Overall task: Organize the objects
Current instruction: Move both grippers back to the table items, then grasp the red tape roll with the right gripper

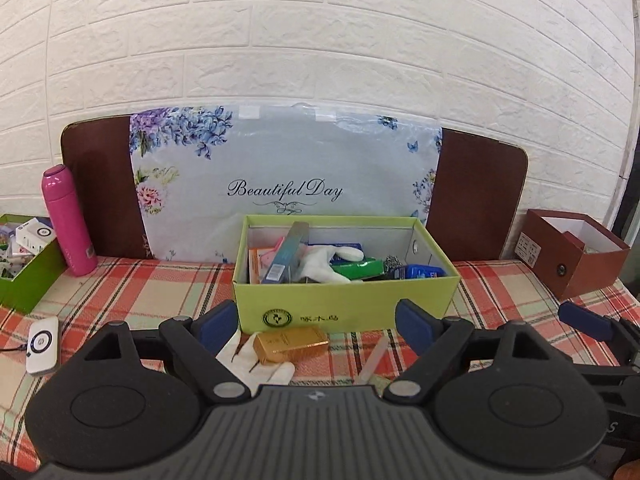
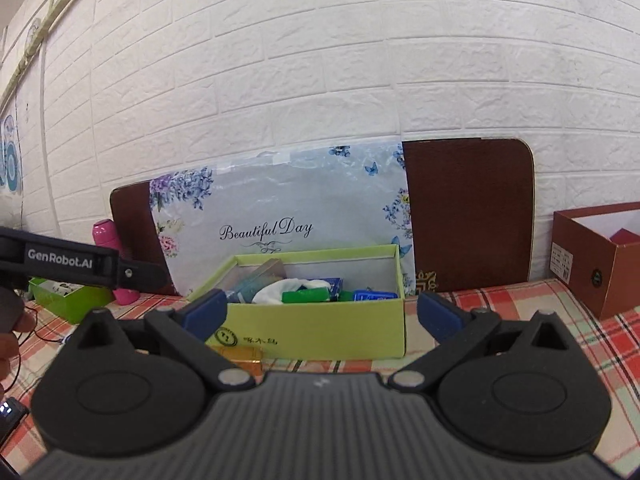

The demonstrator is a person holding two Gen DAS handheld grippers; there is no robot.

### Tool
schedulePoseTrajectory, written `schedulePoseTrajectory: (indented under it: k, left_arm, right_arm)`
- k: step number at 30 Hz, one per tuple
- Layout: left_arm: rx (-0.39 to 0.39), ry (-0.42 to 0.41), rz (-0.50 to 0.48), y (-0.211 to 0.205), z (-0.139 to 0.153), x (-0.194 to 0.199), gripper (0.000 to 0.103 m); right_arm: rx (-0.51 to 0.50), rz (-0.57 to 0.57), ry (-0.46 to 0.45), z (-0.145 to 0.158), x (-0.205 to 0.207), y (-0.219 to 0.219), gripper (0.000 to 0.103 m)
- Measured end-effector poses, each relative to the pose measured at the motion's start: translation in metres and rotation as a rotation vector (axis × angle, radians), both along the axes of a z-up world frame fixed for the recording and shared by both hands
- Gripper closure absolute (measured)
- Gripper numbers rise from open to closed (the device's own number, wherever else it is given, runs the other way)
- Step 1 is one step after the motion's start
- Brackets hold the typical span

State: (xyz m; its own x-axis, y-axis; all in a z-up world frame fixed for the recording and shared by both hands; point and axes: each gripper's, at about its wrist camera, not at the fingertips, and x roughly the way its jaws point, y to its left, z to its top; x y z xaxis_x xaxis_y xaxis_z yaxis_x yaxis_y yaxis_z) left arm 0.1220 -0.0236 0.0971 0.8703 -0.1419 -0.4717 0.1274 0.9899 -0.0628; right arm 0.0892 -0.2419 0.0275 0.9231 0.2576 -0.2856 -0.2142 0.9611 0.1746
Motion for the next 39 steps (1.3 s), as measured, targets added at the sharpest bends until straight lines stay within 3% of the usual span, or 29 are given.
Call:
schedulePoseTrajectory:
  k: [11,19,25,28,33,39]
  left_arm:
    - [-0.009,0.081,0.024,0.0,-0.034,-0.037,0.014]
    - [-0.006,0.152,0.062,0.011,-0.057,-0.044,0.014]
    - [-0.062,0.197,0.044,0.022,-0.074,-0.046,0.014]
    - [-0.085,0.2,0.021,0.024,-0.079,-0.045,0.014]
    - [-0.091,0.196,-0.016,0.024,-0.084,-0.044,0.014]
    - [-0.109,0.198,-0.087,0.025,-0.09,-0.044,0.018]
  right_arm:
    - [0.033,-0.01,0.097,-0.032,-0.048,-0.008,0.0]
    - [0.075,-0.002,0.152,-0.047,-0.056,-0.009,0.0]
    - [0.061,0.028,0.195,-0.064,-0.052,-0.009,0.0]
    - [0.012,0.017,0.228,-0.074,-0.037,-0.008,0.0]
    - [-0.137,0.0,0.25,-0.092,0.008,-0.004,0.015]
    - [-0.27,-0.011,0.278,-0.112,0.059,0.0,0.023]
